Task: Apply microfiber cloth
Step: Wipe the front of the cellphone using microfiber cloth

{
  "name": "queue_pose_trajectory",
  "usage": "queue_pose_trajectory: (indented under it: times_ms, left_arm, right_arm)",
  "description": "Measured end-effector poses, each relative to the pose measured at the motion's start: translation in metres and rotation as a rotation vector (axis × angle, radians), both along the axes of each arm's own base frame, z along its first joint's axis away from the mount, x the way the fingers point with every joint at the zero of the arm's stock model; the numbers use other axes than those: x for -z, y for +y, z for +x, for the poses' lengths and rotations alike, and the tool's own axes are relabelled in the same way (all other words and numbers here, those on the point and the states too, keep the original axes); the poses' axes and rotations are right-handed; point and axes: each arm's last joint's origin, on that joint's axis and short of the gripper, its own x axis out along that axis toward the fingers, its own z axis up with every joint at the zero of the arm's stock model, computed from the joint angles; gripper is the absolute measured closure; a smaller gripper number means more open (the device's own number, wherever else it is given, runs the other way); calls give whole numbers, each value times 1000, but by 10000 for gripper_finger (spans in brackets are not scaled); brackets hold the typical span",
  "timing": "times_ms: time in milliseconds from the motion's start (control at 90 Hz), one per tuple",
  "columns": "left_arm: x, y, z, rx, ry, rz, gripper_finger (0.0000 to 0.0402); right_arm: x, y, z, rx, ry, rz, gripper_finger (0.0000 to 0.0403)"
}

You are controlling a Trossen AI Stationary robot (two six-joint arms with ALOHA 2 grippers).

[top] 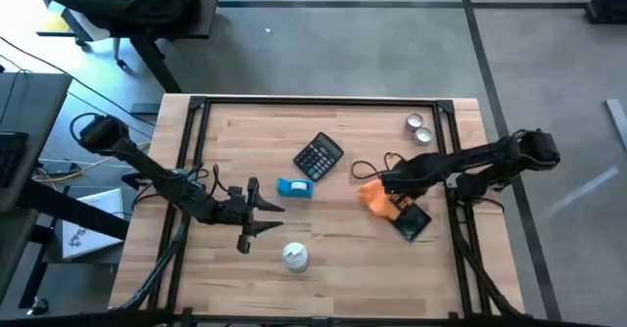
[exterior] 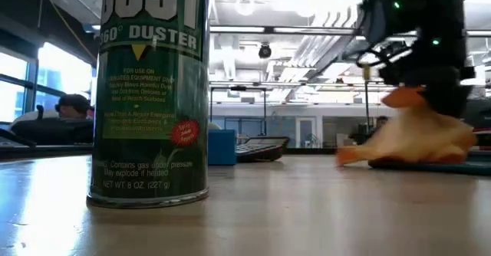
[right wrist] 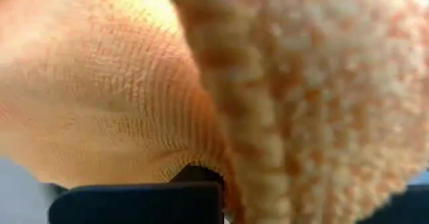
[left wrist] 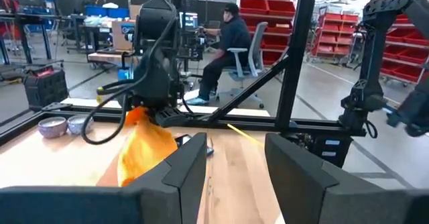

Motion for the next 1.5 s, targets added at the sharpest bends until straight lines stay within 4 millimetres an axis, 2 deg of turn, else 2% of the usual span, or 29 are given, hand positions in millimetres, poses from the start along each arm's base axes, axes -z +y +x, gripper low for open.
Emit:
queue_pose_trajectory:
  times_ms: [156, 300, 589, 711, 867, 967, 1067, 1278, 1500]
  left_arm:
    - [0, 0, 0, 0, 0, 0, 268]
    - [0, 0, 0, 0, -1, -1, 268]
    - [0, 0, 0, 0, -2, -2, 268]
    - [0, 0, 0, 0, -2, -1, 268]
    - [0, 0, 0, 0, -2, -1, 268]
    - [0, 0, 0, 0, -2, -1, 268]
    - [0, 0, 0, 0, -1, -1, 268]
    - [-1, 0, 0, 0, -5, -4, 268]
    - [-1, 0, 0, 0, -6, -4, 268]
  right_arm:
    - [1, 6, 1, 6, -10, 36, 403]
    - [6, 18, 10, -13, -57, 171, 403]
    - [19, 62, 33, -117, -179, 528, 403]
    - [20, 74, 22, -99, -84, 558, 403]
    - [16, 81, -3, -55, 140, 521, 403]
    - [14, 80, -15, -32, 254, 451, 403]
    - [14, 76, -17, -25, 256, 348, 403]
    - [18, 63, 2, -53, 65, 223, 403]
    - [21, 33, 24, -101, -119, 56, 403]
